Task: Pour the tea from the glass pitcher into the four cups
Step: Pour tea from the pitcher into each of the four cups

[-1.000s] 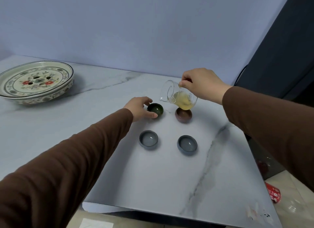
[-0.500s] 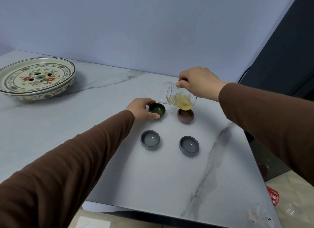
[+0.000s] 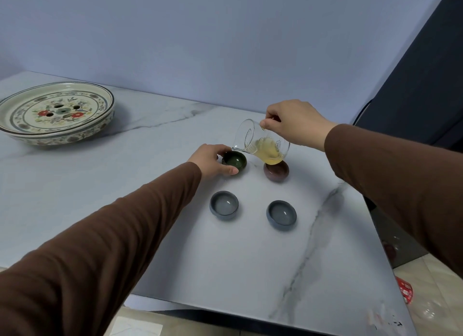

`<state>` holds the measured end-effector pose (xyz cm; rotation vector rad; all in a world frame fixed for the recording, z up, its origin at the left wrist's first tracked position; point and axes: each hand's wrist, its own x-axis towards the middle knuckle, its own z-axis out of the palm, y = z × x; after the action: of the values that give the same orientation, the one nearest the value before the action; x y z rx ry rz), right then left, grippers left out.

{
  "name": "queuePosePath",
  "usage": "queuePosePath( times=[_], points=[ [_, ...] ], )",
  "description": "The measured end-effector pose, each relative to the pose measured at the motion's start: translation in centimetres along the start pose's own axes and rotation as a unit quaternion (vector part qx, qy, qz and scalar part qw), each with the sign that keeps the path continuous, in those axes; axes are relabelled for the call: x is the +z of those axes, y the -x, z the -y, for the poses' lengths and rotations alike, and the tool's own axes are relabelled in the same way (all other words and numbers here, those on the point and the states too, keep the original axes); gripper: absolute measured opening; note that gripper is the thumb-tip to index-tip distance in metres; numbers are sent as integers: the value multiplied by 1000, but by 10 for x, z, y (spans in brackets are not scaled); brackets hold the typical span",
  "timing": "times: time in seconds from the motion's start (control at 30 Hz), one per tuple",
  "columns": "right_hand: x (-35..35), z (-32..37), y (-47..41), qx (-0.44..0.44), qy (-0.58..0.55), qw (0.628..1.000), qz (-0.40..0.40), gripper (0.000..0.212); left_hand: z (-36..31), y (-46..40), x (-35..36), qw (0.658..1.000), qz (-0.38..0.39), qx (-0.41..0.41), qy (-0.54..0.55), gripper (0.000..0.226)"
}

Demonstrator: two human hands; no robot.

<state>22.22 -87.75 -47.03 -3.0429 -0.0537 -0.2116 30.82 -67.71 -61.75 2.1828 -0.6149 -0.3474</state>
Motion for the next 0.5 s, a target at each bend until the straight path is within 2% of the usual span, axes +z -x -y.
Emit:
queuePosePath(
  times=[0.5],
  points=[
    [5, -2, -5, 7, -4, 1000, -22, 34, 0, 1, 0, 1000, -3, 6, 2, 61]
  ],
)
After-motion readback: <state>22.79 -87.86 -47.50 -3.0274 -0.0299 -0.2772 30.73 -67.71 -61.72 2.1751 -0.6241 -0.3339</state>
